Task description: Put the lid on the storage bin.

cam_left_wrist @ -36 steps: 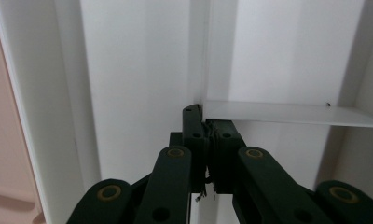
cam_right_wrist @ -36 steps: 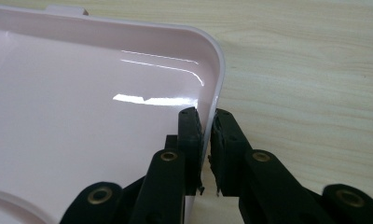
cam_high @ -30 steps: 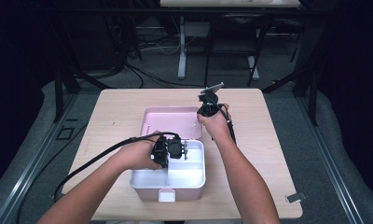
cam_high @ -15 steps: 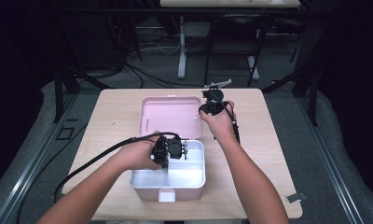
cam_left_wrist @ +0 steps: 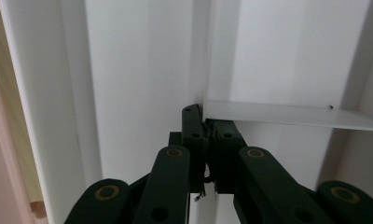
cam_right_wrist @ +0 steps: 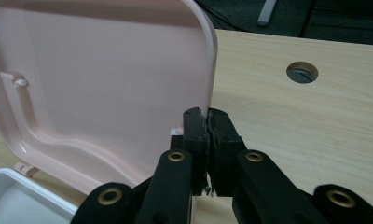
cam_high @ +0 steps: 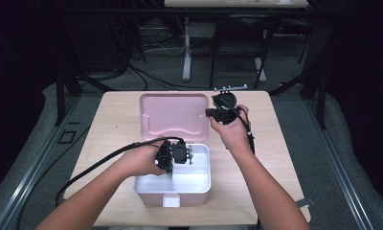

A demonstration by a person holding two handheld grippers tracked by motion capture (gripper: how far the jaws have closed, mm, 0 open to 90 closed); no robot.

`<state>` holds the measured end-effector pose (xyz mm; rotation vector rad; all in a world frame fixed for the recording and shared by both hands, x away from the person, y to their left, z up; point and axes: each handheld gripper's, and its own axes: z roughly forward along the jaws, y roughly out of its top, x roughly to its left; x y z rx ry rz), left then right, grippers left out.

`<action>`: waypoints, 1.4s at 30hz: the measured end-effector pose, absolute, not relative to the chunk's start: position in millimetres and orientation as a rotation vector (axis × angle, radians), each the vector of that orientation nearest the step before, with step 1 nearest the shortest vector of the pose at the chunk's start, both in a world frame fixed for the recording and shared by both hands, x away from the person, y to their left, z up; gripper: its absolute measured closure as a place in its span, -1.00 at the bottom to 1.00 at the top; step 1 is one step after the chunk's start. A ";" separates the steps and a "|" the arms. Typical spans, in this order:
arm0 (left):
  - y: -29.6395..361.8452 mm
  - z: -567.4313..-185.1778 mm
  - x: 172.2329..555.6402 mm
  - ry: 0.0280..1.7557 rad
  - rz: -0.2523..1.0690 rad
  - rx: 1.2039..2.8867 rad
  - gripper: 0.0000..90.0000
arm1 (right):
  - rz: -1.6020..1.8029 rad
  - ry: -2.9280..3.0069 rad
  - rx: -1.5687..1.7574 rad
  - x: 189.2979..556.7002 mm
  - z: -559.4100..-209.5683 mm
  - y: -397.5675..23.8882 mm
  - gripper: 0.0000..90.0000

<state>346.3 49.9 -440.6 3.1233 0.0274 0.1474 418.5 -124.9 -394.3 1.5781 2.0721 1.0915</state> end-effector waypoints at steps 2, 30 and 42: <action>50.8 -440.3 346.7 0.035 0.149 3.121 0.90 | 1.100 2.064 1.579 417.8 -393.8 -124.8 0.94; 155.5 -408.7 372.4 0.628 0.229 2.625 0.50 | 1.098 2.068 1.589 419.5 -393.1 -124.7 0.94; 189.2 -401.7 391.0 0.910 0.378 2.322 0.51 | 1.101 2.067 1.577 417.2 -392.8 -125.0 0.94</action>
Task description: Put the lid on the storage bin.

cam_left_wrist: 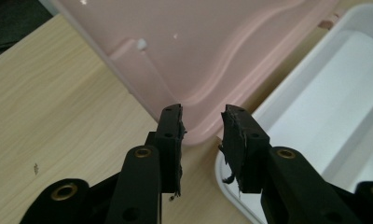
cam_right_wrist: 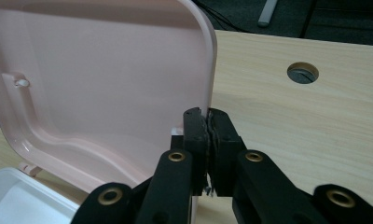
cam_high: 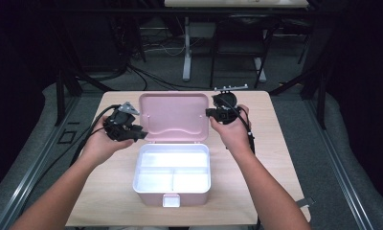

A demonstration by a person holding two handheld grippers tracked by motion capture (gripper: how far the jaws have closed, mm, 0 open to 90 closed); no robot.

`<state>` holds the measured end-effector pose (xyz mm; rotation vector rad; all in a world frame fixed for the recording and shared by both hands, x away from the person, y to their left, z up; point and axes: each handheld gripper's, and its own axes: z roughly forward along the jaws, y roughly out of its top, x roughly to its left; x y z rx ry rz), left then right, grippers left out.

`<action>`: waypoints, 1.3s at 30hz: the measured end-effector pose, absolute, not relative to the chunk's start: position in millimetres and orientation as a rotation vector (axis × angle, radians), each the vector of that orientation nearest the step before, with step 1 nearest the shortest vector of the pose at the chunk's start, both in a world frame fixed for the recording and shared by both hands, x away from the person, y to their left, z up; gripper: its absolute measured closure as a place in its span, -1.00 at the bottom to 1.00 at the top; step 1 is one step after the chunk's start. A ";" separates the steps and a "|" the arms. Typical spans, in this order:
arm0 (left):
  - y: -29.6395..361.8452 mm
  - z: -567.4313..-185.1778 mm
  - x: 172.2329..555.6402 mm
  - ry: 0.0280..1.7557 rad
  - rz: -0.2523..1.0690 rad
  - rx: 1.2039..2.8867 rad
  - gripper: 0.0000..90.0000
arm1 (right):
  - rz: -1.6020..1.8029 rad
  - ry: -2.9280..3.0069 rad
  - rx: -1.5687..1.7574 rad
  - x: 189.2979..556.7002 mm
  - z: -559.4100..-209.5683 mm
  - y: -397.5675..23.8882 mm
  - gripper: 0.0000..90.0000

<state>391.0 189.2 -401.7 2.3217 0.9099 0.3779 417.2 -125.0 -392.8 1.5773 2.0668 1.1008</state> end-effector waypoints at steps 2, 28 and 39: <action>192.6 -401.9 393.8 0.938 0.387 2.295 0.55 | 1.109 2.062 1.579 417.2 -393.2 -125.1 0.94; 204.4 -395.5 421.6 1.092 0.486 2.002 0.44 | 1.132 2.055 1.543 412.7 -393.5 -126.8 0.94; 199.5 -400.7 426.6 1.085 0.497 1.996 0.71 | 1.154 2.051 1.538 411.0 -394.7 -128.5 0.93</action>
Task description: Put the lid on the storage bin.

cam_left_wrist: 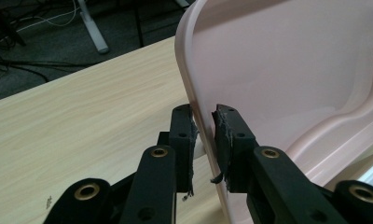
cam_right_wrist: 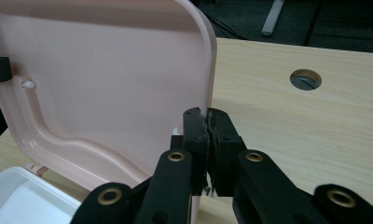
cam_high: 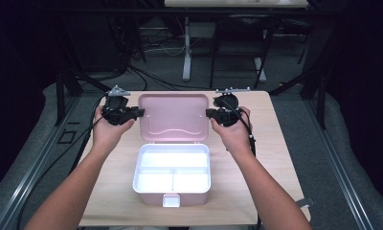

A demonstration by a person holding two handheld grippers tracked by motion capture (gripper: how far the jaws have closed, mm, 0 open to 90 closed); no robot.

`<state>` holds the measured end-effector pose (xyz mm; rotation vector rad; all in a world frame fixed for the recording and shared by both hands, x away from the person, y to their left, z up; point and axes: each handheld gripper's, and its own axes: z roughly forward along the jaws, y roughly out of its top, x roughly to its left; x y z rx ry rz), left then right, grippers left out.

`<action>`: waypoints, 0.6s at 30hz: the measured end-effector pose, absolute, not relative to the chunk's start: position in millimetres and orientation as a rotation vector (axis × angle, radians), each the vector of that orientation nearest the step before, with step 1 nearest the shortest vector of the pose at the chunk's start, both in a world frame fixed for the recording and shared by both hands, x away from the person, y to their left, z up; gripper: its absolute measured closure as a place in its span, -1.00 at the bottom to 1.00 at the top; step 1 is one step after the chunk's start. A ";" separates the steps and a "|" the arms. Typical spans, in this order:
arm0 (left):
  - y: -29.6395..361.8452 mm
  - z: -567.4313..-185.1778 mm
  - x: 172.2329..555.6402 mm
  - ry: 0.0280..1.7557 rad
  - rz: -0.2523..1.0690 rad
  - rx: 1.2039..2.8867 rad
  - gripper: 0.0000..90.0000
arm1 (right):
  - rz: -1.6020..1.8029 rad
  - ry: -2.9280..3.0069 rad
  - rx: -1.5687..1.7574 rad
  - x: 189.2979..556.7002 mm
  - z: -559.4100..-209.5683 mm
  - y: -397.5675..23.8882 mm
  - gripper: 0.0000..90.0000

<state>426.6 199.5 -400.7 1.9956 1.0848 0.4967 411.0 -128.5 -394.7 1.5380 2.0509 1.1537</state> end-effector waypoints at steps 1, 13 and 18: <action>199.3 -400.6 426.6 1.085 0.497 1.996 0.72 | 1.155 2.053 1.534 411.0 -394.9 -128.7 0.93; 199.4 -399.7 424.7 1.084 0.497 1.987 0.74 | 1.232 2.025 1.550 418.3 -395.1 -132.1 0.88; 199.6 -399.6 424.0 1.078 0.502 1.983 0.73 | 1.221 2.026 1.550 418.1 -393.5 -131.7 0.88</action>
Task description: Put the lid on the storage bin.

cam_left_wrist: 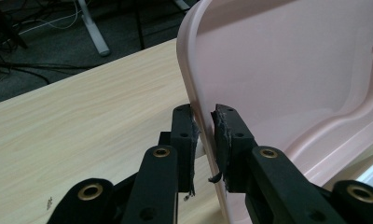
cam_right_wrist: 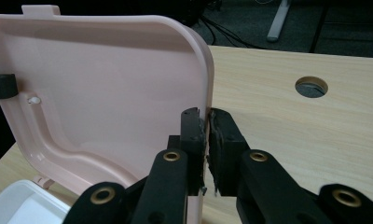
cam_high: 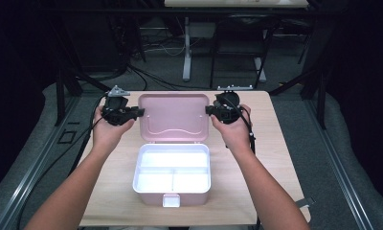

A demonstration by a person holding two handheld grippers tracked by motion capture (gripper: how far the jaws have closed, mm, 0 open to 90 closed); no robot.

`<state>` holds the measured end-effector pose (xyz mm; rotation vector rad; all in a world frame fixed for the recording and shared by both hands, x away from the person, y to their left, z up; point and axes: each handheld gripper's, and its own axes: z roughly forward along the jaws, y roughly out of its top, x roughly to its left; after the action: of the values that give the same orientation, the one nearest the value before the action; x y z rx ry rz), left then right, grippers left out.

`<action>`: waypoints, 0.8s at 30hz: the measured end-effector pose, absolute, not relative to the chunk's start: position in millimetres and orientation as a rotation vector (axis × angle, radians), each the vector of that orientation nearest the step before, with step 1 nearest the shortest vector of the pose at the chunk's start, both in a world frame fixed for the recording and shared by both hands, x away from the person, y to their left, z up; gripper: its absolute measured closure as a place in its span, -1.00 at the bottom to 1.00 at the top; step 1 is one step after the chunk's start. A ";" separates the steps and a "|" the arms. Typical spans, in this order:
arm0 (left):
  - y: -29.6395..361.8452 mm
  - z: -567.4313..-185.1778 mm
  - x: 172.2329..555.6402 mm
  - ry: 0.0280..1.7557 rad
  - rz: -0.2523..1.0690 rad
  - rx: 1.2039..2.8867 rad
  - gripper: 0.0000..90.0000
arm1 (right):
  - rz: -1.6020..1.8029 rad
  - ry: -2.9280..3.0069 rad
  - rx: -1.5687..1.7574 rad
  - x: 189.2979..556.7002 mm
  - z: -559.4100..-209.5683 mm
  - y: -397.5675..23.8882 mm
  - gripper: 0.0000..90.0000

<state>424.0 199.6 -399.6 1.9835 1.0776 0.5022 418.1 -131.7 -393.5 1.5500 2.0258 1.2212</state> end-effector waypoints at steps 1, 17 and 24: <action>200.0 -399.2 423.4 1.073 0.504 1.987 0.73 | 1.230 2.020 1.546 417.3 -393.4 -131.6 0.88; 203.5 -390.6 413.4 1.023 0.500 1.969 0.75 | 1.250 2.033 1.477 400.0 -381.8 -132.6 0.87; 202.5 -389.7 408.7 0.989 0.538 1.979 0.75 | 1.251 2.038 1.435 395.5 -380.1 -132.0 0.76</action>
<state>408.7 202.5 -389.7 1.9787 0.9890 0.5384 395.5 -132.0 -380.1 1.4347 2.0385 1.2510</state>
